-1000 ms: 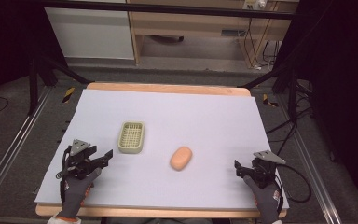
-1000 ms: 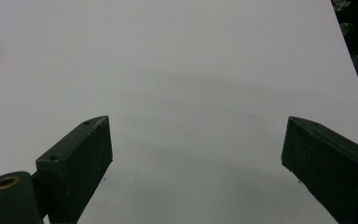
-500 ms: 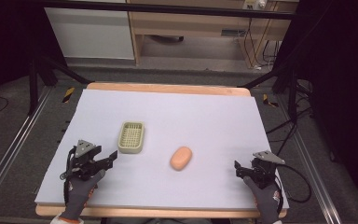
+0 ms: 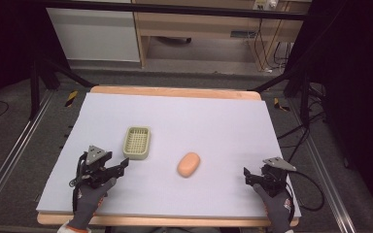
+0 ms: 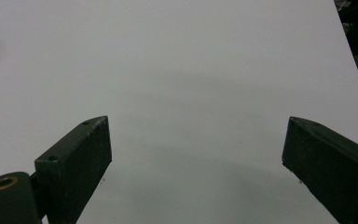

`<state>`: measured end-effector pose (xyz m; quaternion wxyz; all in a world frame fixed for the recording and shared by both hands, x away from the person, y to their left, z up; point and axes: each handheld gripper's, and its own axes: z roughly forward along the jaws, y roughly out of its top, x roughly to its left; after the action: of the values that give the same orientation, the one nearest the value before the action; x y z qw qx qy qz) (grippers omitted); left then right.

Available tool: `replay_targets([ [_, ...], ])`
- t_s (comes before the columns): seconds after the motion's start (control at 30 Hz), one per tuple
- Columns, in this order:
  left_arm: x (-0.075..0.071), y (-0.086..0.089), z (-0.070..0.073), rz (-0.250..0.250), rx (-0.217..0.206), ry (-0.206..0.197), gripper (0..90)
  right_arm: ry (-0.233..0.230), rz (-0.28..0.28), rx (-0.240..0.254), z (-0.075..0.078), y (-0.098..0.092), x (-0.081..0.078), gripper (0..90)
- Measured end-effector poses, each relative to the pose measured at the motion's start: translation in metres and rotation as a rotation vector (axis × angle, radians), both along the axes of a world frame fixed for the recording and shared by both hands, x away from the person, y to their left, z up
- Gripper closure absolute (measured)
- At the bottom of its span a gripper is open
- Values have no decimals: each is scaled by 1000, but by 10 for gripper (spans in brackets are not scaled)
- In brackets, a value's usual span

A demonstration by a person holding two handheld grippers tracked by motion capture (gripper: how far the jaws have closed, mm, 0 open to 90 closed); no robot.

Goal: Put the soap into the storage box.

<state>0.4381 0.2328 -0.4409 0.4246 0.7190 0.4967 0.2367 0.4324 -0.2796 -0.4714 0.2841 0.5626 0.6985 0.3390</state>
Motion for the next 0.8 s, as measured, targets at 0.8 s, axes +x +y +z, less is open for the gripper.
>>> replay_targets([
  [0.8,2,-26,4,-58,24,-13,273,-1,2,-7,0,2,0,82],
])
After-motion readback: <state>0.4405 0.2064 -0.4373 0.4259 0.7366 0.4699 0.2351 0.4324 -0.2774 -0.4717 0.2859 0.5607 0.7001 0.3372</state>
